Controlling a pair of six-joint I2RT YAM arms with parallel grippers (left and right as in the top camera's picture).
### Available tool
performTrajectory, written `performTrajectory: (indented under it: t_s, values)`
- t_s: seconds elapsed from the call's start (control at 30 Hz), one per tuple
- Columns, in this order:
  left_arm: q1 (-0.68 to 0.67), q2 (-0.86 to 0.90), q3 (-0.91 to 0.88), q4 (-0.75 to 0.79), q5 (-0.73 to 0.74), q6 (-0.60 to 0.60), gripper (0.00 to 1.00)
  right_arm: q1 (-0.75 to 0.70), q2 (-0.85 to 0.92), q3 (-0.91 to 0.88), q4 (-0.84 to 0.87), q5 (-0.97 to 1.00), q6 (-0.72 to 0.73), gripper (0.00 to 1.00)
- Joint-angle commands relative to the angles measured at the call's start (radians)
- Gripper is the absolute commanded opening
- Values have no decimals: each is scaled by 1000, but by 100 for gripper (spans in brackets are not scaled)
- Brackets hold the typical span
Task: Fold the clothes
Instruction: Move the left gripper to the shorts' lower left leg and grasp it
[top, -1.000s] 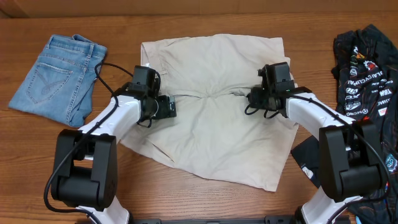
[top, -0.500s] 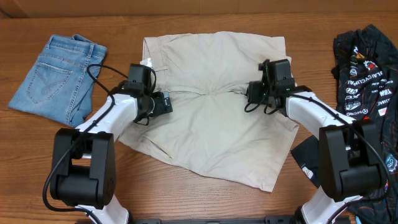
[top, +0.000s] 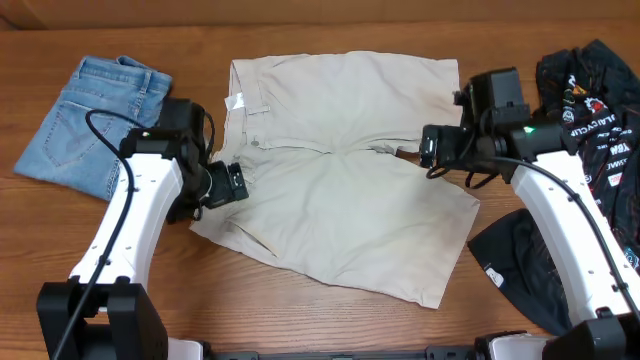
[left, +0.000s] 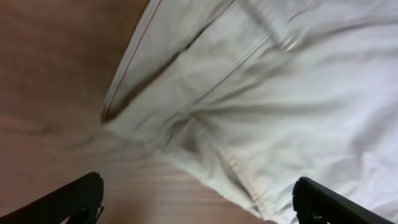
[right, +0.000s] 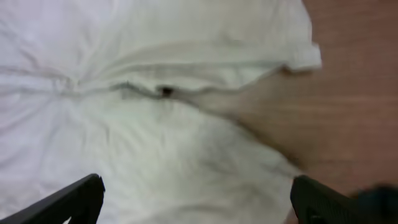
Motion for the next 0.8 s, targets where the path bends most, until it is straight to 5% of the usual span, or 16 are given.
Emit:
performTrajectory:
  t_s: [0.0, 0.3, 0.77]
  values:
    - [2, 9, -85, -14, -13, -278, 100, 0, 10, 6, -43, -8, 41, 100]
    - [1, 9, -286, 158, 79, -507, 96, 0, 10, 6, -83, -9, 45, 100]
    - [2, 4, -401, 360, -60, -560, 93, 0, 10, 6, -103, -9, 53, 100]
